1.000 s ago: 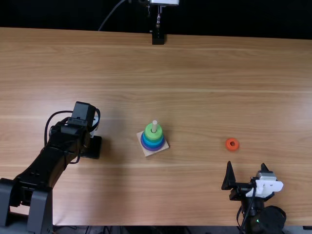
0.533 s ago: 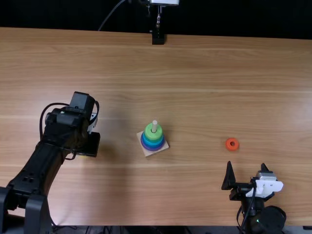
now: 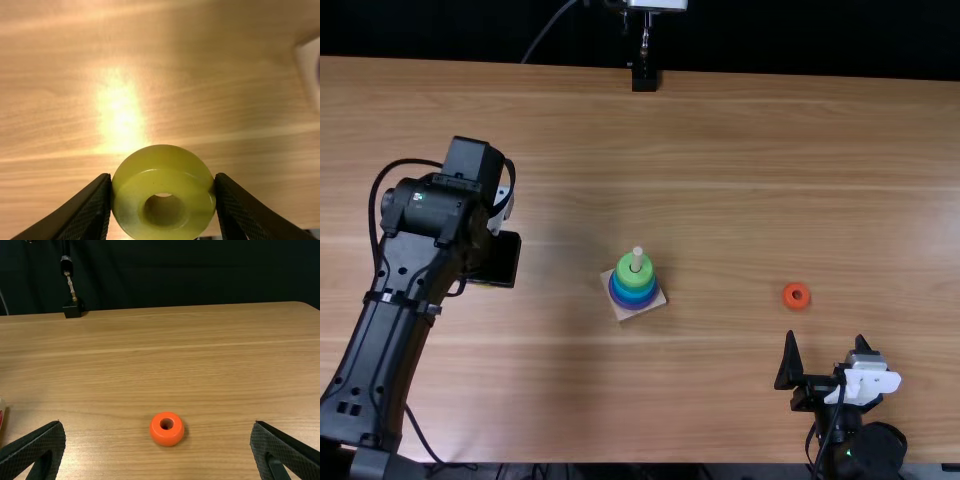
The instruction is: Build the Hanoi tower: stack the rings onto the peg from bottom to top in this color order: purple, dark blue, light blue, dark green, light green, yellow, orange.
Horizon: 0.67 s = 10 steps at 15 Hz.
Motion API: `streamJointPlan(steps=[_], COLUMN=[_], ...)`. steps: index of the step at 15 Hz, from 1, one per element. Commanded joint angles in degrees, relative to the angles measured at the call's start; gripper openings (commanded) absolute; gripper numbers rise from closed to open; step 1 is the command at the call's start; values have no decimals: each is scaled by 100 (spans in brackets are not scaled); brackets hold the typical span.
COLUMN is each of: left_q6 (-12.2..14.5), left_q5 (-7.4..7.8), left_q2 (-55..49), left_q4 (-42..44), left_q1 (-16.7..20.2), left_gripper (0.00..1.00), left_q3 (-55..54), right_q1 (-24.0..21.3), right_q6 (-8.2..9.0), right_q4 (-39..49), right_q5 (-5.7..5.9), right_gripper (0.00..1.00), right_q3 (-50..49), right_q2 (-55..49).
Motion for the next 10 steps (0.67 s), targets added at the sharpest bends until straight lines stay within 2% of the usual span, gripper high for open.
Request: streamJointPlan(steps=[1, 4, 10], left_q6=[-274, -791, -1340], left_q5=[159, 159, 159], left_q2=[-111, -40, 531], left_q4=[-27, -27, -27], left_q1=[-276, -750, -1594], left_gripper=[0, 0, 0], left_q3=[323, 762, 1518], right_q1=[-16, -16, -16], right_q6=[1, 1, 1], right_q4=[-388, -388, -388], right_q5=[-52, -52, -52], right_gripper=[100, 100, 100], right_q3=[-359, -359, -359], right_q2=[-69, -69, -69])
